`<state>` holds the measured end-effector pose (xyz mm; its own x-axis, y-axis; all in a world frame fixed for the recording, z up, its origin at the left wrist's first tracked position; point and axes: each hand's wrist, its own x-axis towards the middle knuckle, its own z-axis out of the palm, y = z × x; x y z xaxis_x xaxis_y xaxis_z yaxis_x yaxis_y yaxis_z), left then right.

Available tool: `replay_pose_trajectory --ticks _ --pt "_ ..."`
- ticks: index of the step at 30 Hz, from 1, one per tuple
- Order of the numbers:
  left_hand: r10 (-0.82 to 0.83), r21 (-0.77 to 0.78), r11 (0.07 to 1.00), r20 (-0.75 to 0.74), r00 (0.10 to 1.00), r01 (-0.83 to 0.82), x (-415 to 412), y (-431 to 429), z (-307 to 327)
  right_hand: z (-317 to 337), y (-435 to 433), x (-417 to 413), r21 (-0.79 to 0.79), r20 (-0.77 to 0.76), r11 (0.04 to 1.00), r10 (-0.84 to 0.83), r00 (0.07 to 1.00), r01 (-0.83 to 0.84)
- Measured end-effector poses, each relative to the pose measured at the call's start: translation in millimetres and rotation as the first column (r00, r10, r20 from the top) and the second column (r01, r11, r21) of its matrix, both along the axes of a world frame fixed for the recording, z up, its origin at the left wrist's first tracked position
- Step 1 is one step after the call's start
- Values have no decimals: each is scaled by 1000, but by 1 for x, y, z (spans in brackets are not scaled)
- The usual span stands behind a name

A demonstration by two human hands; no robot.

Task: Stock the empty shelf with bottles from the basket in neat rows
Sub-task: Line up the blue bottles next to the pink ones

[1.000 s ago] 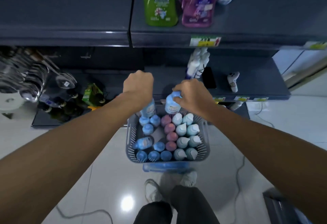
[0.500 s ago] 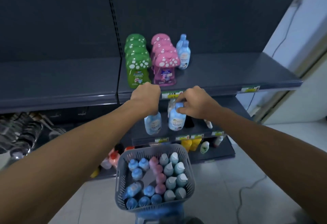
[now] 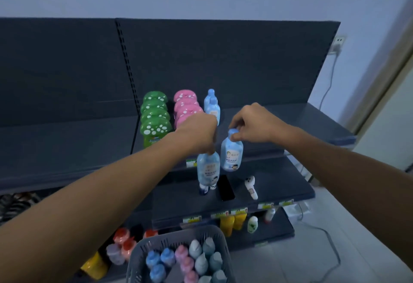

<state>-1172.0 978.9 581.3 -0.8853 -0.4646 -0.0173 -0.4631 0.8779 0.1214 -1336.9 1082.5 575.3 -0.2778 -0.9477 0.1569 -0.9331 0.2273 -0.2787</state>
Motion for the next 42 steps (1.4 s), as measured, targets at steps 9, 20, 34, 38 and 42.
replay_pose_trajectory --ticks 9,20,34,38,42 --pt "33 5 999 -72 997 -33 -76 -25 12 19 -56 -77 18 -28 995 99 995 -99" --pt "183 -40 982 -81 980 -187 -124 -59 11 2 -118 -129 9 1 969 247 969 -247" --pt "261 77 963 -44 964 -257 -142 -74 -5 -18 -150 -138 28 67 943 330 941 -333" --pt "267 92 961 -57 962 -261 -145 -74 -8 -21 -151 -139 12 88 947 318 944 -321" --pt "265 100 961 -66 962 -258 -147 -75 -10 -24 -155 -140 20 97 951 306 947 -309"
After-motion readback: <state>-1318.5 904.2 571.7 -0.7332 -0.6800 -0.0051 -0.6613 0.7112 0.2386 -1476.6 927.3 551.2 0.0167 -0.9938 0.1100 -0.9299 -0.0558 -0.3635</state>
